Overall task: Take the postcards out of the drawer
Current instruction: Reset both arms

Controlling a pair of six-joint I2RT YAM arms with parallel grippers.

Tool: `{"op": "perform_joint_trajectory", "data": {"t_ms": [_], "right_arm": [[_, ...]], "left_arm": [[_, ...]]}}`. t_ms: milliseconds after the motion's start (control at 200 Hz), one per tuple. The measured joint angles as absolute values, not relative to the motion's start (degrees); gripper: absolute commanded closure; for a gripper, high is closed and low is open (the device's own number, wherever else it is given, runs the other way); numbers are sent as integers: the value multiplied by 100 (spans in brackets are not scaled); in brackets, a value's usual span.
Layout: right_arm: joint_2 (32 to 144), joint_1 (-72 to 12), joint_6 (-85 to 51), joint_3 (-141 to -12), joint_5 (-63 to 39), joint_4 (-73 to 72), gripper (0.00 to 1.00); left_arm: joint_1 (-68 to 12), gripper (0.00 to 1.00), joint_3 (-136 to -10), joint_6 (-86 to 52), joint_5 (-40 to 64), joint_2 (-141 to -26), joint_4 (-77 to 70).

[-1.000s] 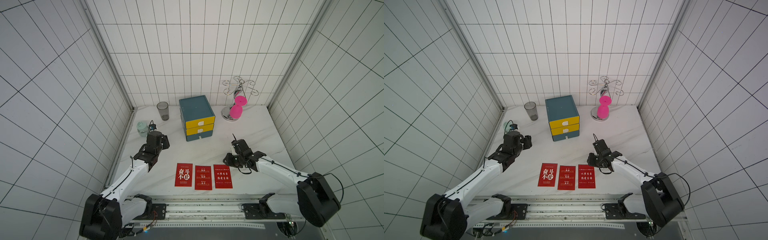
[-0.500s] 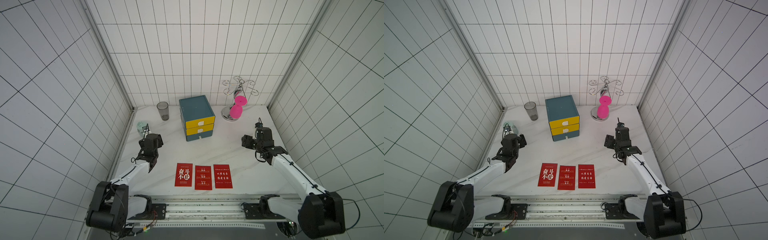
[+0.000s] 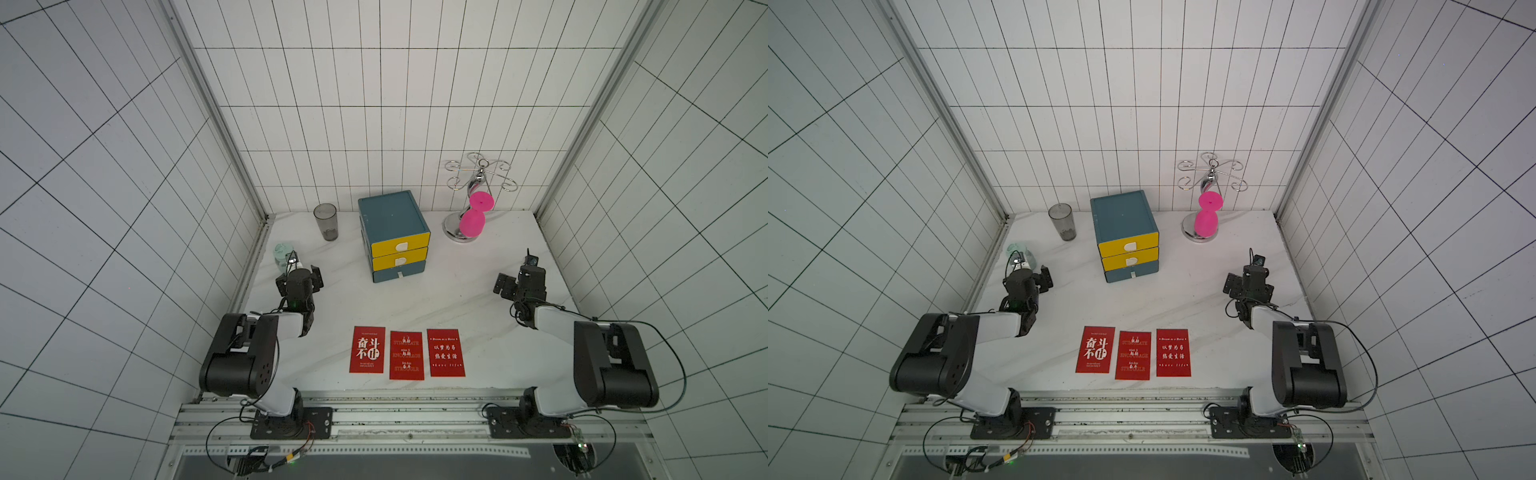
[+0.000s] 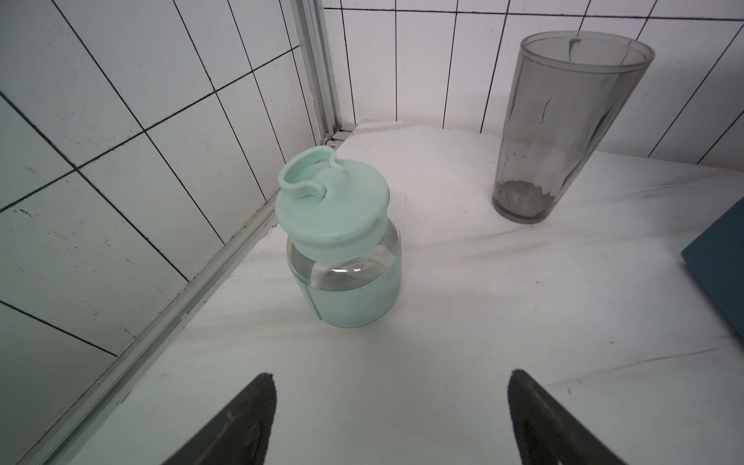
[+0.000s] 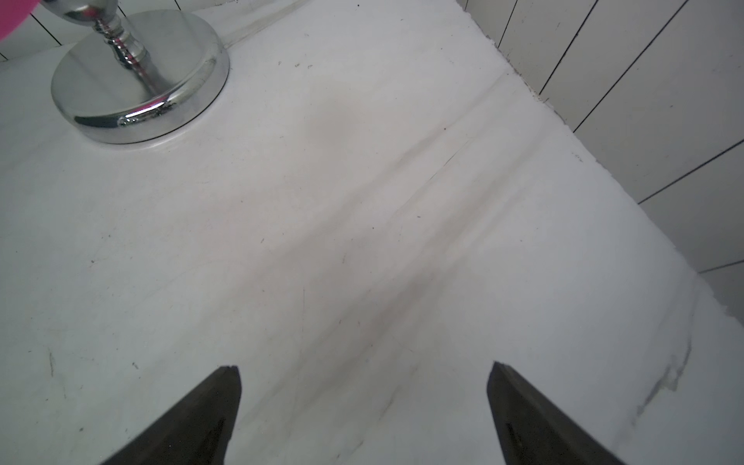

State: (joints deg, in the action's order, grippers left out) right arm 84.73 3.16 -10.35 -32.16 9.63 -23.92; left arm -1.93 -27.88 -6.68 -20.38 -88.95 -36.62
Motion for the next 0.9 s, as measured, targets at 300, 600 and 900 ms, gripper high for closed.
{"op": "perform_joint_trajectory", "data": {"t_ms": [300,600,900], "right_arm": [[8613,172,-558,-2884,775,-3721,1],[8860,108,-346,-2512,650,-4532,1],[8855,108,-322,-2512,650,-4654,1]], "left_arm": [[10,7,-2504,-652,-1306,-9063,-4438],[16,1,-2517,-650,-1094,-9063,-4372],[-34,1,-2515,-576,-1074,-9061,-4436]]}}
